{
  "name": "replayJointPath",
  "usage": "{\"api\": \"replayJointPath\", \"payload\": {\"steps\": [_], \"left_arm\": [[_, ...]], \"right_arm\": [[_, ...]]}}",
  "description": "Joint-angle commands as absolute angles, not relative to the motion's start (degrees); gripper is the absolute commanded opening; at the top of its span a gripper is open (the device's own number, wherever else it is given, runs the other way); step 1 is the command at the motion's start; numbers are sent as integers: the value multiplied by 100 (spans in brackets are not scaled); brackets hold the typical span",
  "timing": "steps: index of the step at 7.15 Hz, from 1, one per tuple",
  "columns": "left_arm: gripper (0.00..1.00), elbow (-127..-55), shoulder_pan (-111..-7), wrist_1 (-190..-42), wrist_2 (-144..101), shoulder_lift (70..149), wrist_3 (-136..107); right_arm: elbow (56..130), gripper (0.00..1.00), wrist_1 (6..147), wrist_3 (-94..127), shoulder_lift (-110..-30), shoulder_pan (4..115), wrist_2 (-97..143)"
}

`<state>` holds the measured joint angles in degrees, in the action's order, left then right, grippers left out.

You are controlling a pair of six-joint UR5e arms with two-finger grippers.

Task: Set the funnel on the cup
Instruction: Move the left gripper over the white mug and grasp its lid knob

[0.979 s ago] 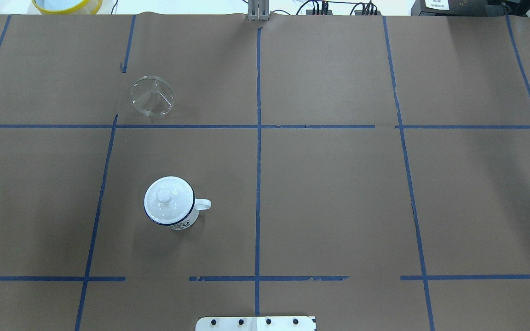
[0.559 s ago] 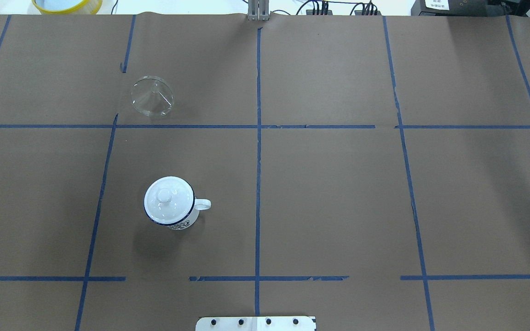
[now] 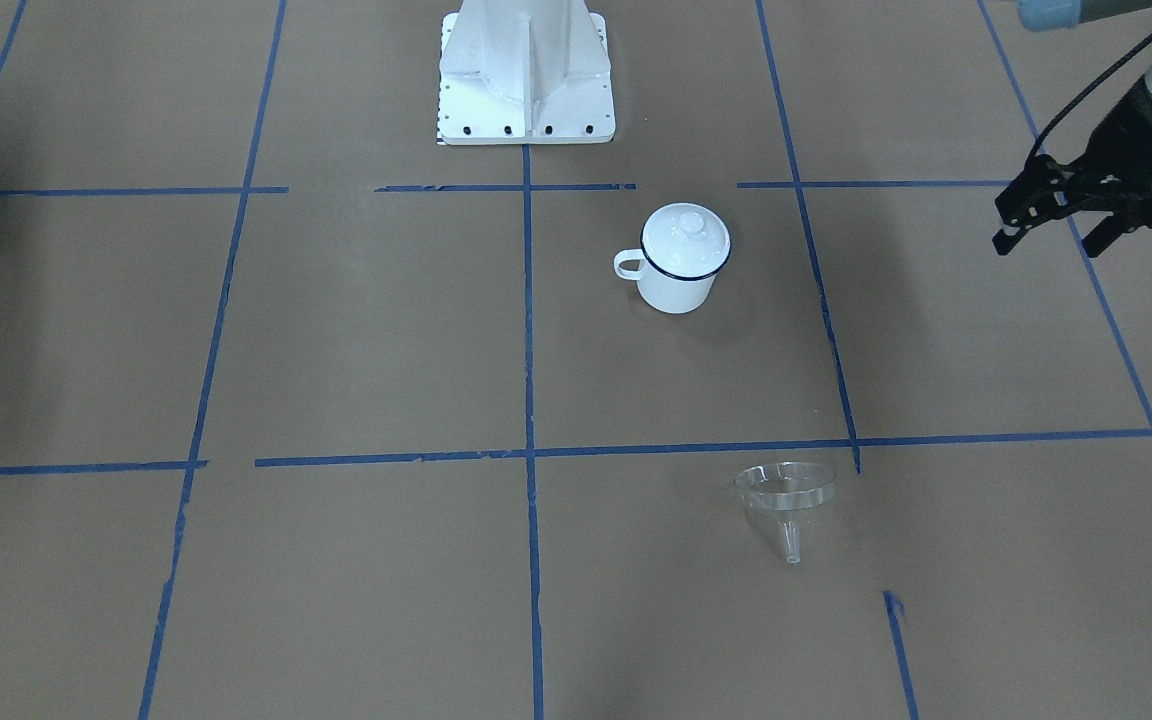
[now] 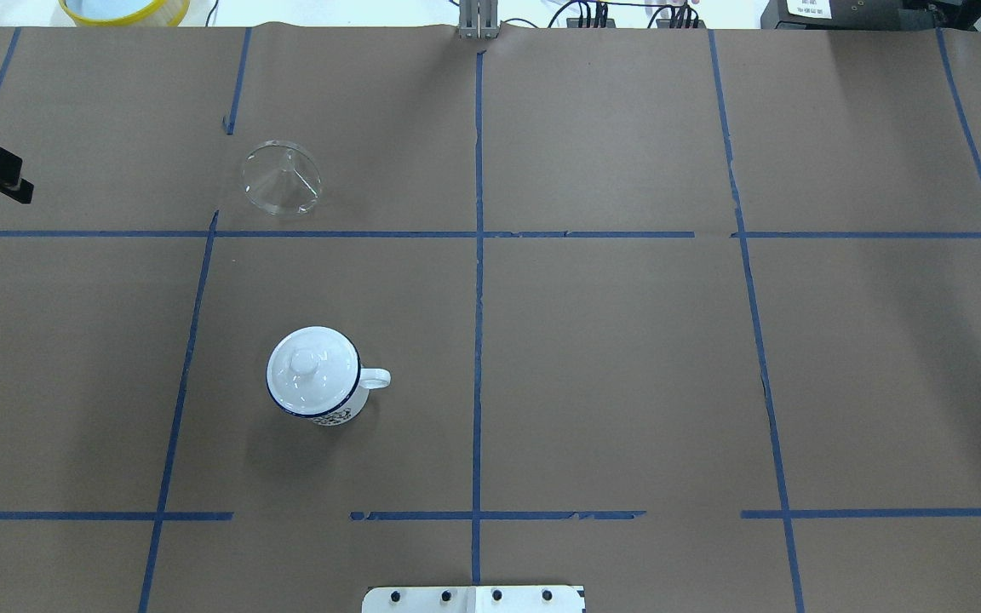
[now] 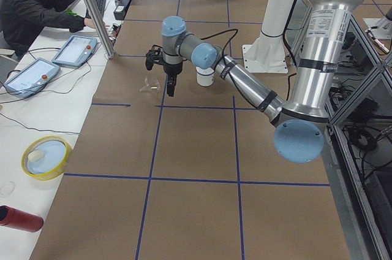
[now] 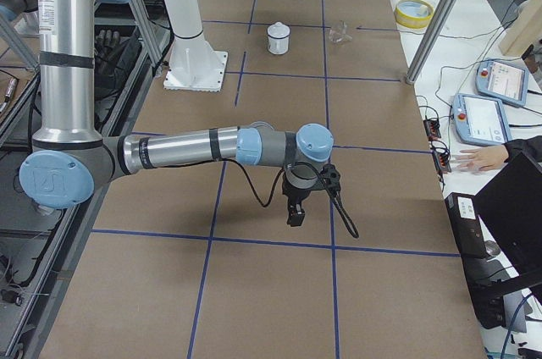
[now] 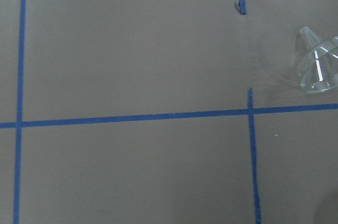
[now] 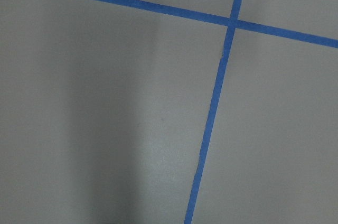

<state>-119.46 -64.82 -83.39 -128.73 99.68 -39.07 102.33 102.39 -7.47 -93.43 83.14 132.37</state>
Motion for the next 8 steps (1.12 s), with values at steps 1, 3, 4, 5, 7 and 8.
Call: {"api": "replayJointPath", "payload": {"steps": [1, 3, 4, 5, 7, 8], "left_arm": [[100, -12346, -5647, -8306, -12554, 10186, -5284], [100, -12585, -4856, -8297, -12193, 10369, -6576], [100, -12603, -4556, -8227, -12008, 10519, -6983], [100, -12604, -4274, -7818, -11910, 10825, -7248], [100, -12551, -3800, -7322, -11498, 11293, -7687], [100, -12551, -3745, -7321, -11470, 11329, -7847]], "right_arm": [[10239, 100, 10239, -747, -9343, 8314, 13236], [10231, 100, 10239, -747, -9343, 8314, 13236], [10239, 100, 10239, -747, -9343, 8314, 13236], [10231, 100, 10239, -747, -9343, 8314, 13236], [10239, 100, 10239, -747, -9343, 8314, 13236], [10231, 100, 10239, -747, -9343, 8314, 13236]]}}
